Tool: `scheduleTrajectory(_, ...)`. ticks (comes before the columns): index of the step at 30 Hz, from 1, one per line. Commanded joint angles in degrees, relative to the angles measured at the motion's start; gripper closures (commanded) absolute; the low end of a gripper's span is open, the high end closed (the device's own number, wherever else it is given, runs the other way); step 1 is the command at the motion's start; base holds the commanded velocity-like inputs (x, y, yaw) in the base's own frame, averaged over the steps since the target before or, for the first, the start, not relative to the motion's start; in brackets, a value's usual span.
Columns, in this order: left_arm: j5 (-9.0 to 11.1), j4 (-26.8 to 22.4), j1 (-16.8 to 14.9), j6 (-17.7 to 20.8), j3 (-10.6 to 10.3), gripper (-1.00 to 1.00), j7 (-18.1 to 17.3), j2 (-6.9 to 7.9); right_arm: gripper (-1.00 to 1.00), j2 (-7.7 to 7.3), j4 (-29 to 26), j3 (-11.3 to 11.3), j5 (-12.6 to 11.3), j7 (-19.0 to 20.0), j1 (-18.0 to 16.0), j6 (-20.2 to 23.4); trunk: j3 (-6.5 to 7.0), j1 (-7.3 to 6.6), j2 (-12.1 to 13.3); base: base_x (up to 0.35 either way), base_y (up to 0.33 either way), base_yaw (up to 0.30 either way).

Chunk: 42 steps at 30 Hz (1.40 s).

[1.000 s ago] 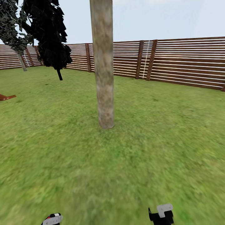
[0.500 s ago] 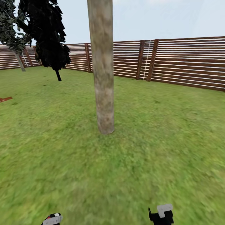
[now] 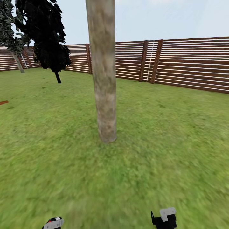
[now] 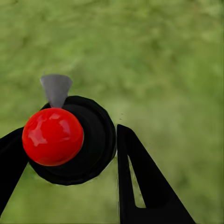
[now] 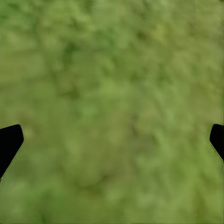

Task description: In the garden, pick up the pesticide atomizer on the floor and spray pesticide onto both trees until each tree trunk is fully covered.

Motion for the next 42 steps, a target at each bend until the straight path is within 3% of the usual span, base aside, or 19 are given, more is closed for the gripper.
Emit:
scheduleTrajectory(1,0.00,-0.01,0.00,0.00,0.01,1.00,-0.01,0.00,-1.00,0.00,0.00,0.00,0.00,0.00,0.00,-0.02,0.00,0.00,0.00,0.338,0.000,0.000)
scheduleTrajectory(15,-0.06,-0.01,0.00,0.07,-0.05,1.00,-0.14,0.06,-1.00,0.49,-0.13,-0.05,-0.29,-0.29,0.00,0.00,0.00,0.00,0.00,0.338,0.000,0.000)
scheduleTrajectory(19,-1.01,-0.58,-0.29,0.43,-0.63,1.00,-0.84,0.26,-1.00,0.57,-0.40,0.02,-0.09,-0.14,0.00,0.04,0.00,0.00,0.00,0.338,0.000,0.000)
scheduleTrajectory(20,-2.33,-0.64,-0.43,0.58,-1.52,1.00,-1.69,0.39,-1.00,0.59,-0.55,0.13,0.00,-0.02,-0.02,0.06,0.00,0.00,0.00,0.338,0.000,0.000)
scheduleTrajectory(21,-5.42,-0.64,-0.62,1.00,-3.38,1.00,-3.39,0.51,-1.00,0.65,-0.92,0.47,0.25,0.14,-0.05,0.08,0.00,0.00,0.00,0.338,0.000,0.000)
scheduleTrajectory(23,-13.82,-0.95,-0.97,4.57,-6.49,1.00,-7.31,1.16,-1.00,0.99,-4.06,3.67,3.04,1.10,-0.05,0.18,0.00,0.00,0.00,0.338,0.000,0.000)
scheduleTrajectory(25,-18.88,-2.41,-2.09,9.93,-7.41,1.00,-10.27,1.76,-1.00,1.88,-8.40,6.91,5.85,3.33,-0.02,0.36,0.00,0.00,0.00,0.338,0.000,0.000)
scheduleTrajectory(26,-20.24,-3.09,-2.74,11.87,-7.65,1.00,-11.85,1.89,-1.00,2.23,-9.83,7.68,6.48,4.77,-0.02,0.42,0.00,0.00,0.00,0.338,0.000,0.000)
scheduleTrajectory(27,-22.10,-3.81,-4.14,14.42,-7.86,1.00,-15.78,2.20,-1.00,2.60,-11.56,8.48,7.26,8.44,-0.06,0.54,0.00,0.00,0.00,0.338,0.000,0.000)
scheduleTrajectory(30,-27.82,-4.49,-10.29,20.53,-8.06,1.00,-33.73,3.99,-1.00,2.95,-15.22,9.99,9.78,25.63,-2.87,5.30,0.00,0.00,0.00,0.327,0.000,0.000)
scheduleTrajectory(31,-29.61,-4.55,-13.79,23.22,-8.13,1.00,-41.54,4.50,-1.00,2.97,-17.44,10.26,10.30,33.14,-4.71,7.80,0.00,0.00,0.00,0.257,0.000,0.000)
scheduleTrajectory(33,-33.42,-4.57,-18.13,24.52,-8.10,1.00,-50.38,4.66,-1.00,2.99,-21.16,13.47,10.49,42.61,-6.40,8.97,0.00,0.00,0.00,0.192,0.000,0.000)
scheduleTrajectory(36,-36.92,-4.57,-21.52,24.90,-8.08,1.00,-56.67,4.68,-1.00,3.01,-23.84,16.94,10.54,48.81,-7.81,9.43,0.00,0.00,0.00,0.043,0.000,0.000)
scheduleTrajectory(42,-37.87,-4.66,-22.79,24.83,-8.25,1.00,-58.88,4.73,-1.00,3.99,-24.26,23.02,10.44,50.86,-8.26,9.39,0.00,0.00,0.00,0.003,0.000,0.000)
